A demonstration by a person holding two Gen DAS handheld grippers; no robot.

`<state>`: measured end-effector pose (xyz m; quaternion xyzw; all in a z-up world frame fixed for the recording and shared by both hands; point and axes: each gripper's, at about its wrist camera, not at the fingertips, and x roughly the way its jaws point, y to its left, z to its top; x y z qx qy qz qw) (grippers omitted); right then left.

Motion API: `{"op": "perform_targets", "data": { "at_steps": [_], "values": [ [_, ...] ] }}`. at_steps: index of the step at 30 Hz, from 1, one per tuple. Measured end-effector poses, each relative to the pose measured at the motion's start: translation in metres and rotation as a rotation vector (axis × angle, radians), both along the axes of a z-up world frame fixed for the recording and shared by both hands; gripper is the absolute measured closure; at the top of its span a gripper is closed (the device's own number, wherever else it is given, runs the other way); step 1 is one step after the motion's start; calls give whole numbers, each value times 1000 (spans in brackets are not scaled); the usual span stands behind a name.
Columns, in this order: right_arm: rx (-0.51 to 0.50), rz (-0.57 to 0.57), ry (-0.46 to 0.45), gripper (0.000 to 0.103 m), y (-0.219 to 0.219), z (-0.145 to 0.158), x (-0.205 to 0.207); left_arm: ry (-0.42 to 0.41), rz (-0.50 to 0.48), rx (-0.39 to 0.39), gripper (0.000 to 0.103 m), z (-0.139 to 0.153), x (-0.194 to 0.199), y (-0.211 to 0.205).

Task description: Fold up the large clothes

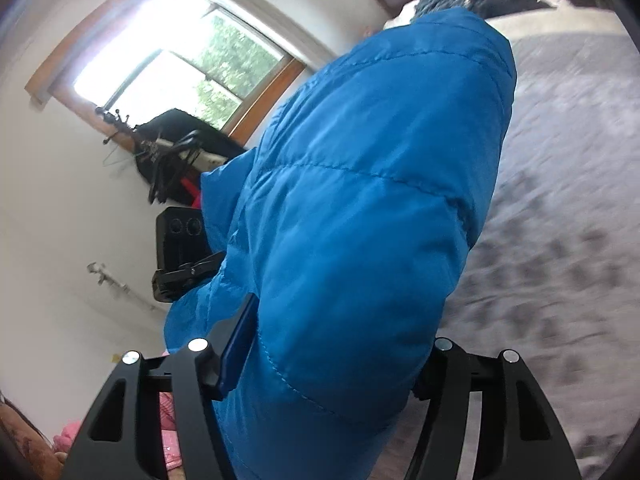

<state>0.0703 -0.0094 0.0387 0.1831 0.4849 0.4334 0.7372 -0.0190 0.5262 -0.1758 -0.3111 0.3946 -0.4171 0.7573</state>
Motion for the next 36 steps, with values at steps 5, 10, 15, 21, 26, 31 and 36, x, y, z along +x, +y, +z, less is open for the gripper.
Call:
{"op": "perform_targets", "data": {
  "at_steps": [5, 10, 15, 21, 26, 31, 36],
  "values": [
    [-45, -63, -7, 40, -44, 10, 30, -5, -33, 17, 25, 3, 44, -48],
    [-79, -103, 44, 40, -70, -13, 61, 40, -23, 47, 27, -26, 74, -75],
    [-67, -112, 141, 36, -85, -58, 87, 56, -1, 72, 26, -49, 90, -87],
    [-81, -109, 183, 23, -93, -86, 91, 11, 24, 90, 22, -66, 67, -81],
    [-122, -151, 163, 18, -82, -75, 81, 2, 56, 112, 20, -66, 46, -64],
    [-227, -221, 97, 15, -84, -51, 64, -39, 118, 172, 20, -37, 22, -43],
    [-254, -279, 50, 15, -93, -28, 35, -122, 183, 216, 20, 3, -15, -26]
  ]
}}
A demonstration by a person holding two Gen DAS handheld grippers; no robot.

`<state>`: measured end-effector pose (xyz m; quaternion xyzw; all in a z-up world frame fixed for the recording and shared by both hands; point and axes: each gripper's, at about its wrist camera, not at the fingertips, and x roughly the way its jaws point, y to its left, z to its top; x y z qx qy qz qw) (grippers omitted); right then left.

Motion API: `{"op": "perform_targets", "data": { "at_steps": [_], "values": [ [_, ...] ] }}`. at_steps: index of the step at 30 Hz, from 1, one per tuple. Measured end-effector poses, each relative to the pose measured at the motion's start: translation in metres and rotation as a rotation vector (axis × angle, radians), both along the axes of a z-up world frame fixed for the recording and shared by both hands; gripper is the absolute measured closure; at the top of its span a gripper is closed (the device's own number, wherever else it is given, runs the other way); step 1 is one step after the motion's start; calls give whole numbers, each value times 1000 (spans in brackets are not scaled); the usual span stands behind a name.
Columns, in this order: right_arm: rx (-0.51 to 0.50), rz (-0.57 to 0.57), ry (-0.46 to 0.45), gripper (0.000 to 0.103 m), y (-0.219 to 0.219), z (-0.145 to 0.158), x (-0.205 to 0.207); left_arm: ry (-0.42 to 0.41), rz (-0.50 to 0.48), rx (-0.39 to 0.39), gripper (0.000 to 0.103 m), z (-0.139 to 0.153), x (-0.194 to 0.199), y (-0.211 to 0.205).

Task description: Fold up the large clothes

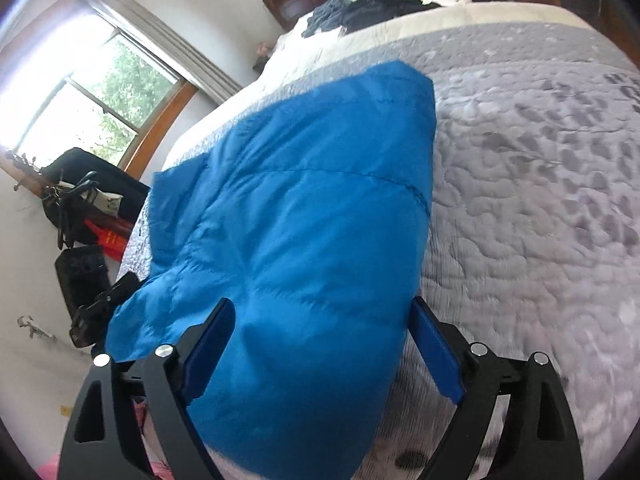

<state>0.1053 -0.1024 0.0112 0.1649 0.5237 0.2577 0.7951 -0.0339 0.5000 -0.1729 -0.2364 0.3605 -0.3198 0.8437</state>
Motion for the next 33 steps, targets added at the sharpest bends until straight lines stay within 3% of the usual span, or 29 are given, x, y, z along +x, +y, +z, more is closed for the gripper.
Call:
{"op": "perform_targets", "data": {
  "at_steps": [3, 6, 9, 14, 16, 23, 28, 33],
  "values": [
    [14, 3, -24, 15, -5, 13, -17, -35, -17, 1, 20, 33, -18, -10],
    [3, 25, -64, 15, -4, 27, -35, -56, -60, 1, 20, 49, -42, -20],
    [2, 69, -111, 15, 0, 40, -56, -74, -77, 48, 21, 61, -53, -40],
    [-20, 102, -129, 15, 22, 48, -72, -76, -14, 261, 26, 58, -48, -65],
    [-24, 101, -127, 15, 24, 46, -75, -15, 12, 322, 27, 45, -41, -63],
    [-11, 94, -110, 15, 22, 35, -81, 125, -16, 317, 25, 3, -28, -47],
    [-14, 87, -109, 15, 23, 28, -82, 188, -33, 248, 20, -29, -23, -36],
    [-32, 59, -119, 15, 23, 23, -87, 164, -13, 233, 20, -30, -30, -32]
  ]
}}
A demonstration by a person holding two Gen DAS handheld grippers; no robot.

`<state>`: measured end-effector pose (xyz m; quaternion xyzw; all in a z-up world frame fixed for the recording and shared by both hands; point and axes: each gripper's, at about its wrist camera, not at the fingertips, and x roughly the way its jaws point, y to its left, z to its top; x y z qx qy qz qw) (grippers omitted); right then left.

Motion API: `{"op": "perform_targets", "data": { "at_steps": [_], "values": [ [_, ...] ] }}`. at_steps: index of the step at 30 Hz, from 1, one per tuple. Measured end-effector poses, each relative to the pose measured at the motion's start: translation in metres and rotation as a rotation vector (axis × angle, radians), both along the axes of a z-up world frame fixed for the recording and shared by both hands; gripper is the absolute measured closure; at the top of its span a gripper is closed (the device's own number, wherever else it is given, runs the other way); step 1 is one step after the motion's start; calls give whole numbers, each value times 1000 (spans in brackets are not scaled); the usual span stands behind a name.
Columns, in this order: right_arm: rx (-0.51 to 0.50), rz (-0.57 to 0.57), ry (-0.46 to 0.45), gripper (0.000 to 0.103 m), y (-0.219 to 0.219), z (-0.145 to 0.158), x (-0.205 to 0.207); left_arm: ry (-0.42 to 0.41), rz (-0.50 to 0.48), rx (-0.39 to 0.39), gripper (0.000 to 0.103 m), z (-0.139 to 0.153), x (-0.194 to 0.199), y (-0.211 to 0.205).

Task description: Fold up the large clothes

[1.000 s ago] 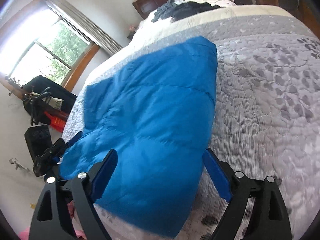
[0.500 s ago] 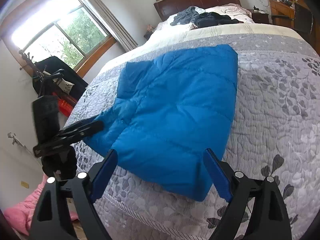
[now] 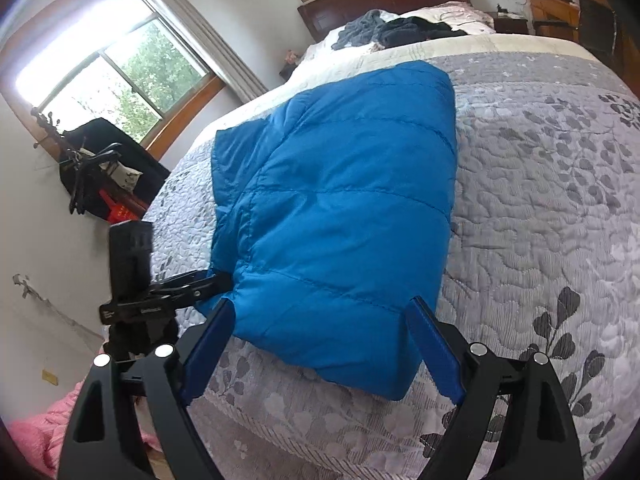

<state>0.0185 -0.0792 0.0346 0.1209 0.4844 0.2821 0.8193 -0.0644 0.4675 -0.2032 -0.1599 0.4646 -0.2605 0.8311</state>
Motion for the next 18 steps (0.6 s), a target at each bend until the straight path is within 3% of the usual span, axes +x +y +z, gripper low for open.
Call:
{"op": "perform_targets", "data": {
  "at_steps": [4, 9, 14, 18],
  "values": [
    [-102, -74, -99, 4, 1, 9, -14, -43, 32, 12, 21, 19, -12, 6],
    [-265, -158, -226, 4, 8, 22, -38, -124, 94, 78, 14, 52, -35, 1],
    [-363, -226, -323, 4, 17, 31, -62, -179, 145, 134, 9, 74, -57, -5],
    [-458, -262, -323, 4, 23, 32, -71, -205, 188, 180, 7, 87, -72, -12]
  ]
}}
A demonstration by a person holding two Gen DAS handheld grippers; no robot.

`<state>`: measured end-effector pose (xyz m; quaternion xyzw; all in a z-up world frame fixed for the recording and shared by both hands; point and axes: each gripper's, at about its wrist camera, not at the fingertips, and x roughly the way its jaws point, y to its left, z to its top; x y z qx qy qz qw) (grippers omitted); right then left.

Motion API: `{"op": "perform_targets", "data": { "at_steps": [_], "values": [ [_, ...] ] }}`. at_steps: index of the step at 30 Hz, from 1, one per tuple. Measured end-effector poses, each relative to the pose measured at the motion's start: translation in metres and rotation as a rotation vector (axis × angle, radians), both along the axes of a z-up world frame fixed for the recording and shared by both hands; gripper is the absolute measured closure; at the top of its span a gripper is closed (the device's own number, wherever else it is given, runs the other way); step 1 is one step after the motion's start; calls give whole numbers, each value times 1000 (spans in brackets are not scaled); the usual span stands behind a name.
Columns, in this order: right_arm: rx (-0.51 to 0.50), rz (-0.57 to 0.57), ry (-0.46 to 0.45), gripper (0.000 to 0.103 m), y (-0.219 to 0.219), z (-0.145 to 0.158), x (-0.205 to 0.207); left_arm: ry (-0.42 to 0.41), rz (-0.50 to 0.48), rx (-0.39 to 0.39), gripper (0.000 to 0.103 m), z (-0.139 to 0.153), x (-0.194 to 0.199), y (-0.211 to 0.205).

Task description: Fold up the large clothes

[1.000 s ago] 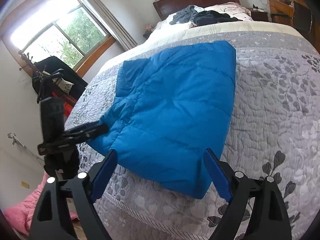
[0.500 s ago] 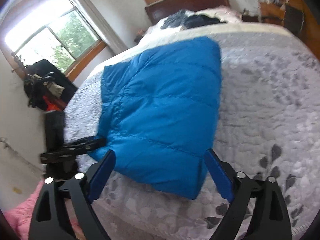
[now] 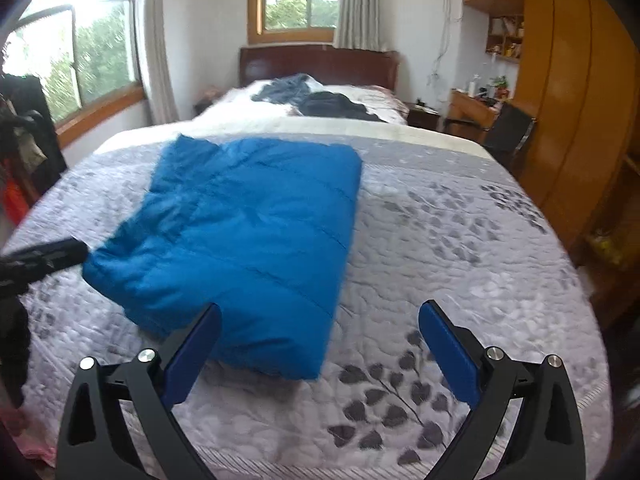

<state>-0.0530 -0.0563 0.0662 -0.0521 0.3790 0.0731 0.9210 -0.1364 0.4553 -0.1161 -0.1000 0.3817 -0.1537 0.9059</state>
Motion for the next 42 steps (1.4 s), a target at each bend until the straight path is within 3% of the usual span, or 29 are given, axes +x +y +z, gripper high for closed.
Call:
{"op": "perform_targets", "data": {
  "at_steps": [4, 7, 10, 16, 42],
  "values": [
    [28, 3, 29, 4, -2, 0, -7, -6, 37, 40, 6, 7, -13, -6],
    [138, 13, 91, 4, -10, -4, -11, -10, 50, 103, 6, 10, -24, -15],
    [217, 22, 132, 4, -14, -8, -16, -13, 53, 109, 6, 10, -28, -15],
    [161, -3, 123, 4, -9, -8, -29, -17, 84, 140, 6, 12, -39, -19],
    [121, 21, 124, 4, 8, -8, -30, -41, 140, 220, 6, 5, -62, -23]
  ]
}}
